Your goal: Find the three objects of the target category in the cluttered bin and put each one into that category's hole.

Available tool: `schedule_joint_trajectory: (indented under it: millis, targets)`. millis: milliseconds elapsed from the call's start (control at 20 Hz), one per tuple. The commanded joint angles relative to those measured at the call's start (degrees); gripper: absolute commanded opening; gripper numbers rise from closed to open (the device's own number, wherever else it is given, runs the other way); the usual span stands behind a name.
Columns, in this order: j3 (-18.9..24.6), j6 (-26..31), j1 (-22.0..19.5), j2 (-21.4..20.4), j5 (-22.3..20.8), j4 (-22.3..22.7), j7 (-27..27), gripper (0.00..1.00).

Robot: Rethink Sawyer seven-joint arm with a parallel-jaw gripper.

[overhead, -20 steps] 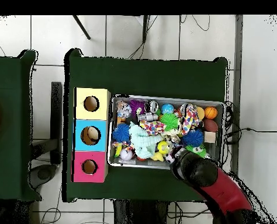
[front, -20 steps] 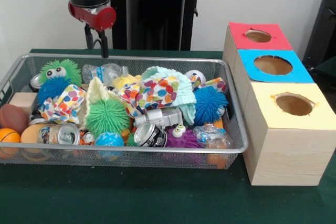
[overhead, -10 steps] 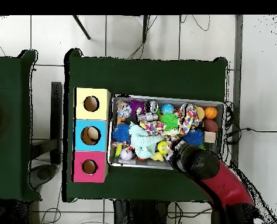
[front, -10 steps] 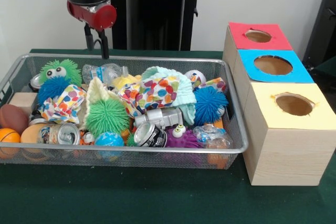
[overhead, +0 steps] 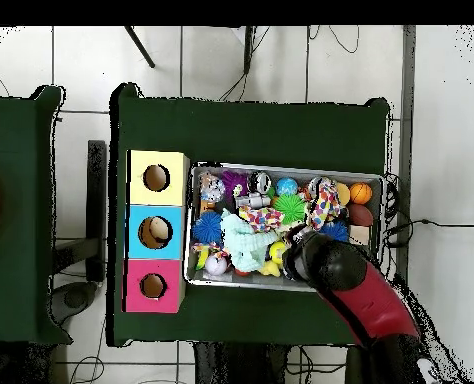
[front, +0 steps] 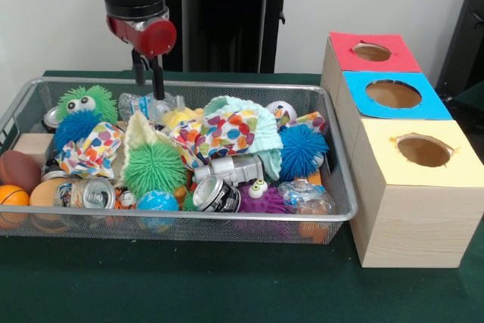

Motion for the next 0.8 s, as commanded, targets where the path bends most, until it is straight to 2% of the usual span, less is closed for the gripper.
schedule_joint_trajectory:
  millis: [50,300,450,800]
  targets:
    - [-0.85,-1.15,1.51,5.32,7.3,-6.13,19.16,1.0]
    - [-1.22,-1.49,2.27,5.35,9.63,-5.58,21.04,1.0]
    - [-2.01,0.12,2.71,5.4,10.09,-6.4,21.62,1.0]
    - [-1.24,-0.71,1.76,6.82,10.08,-6.83,20.74,1.0]
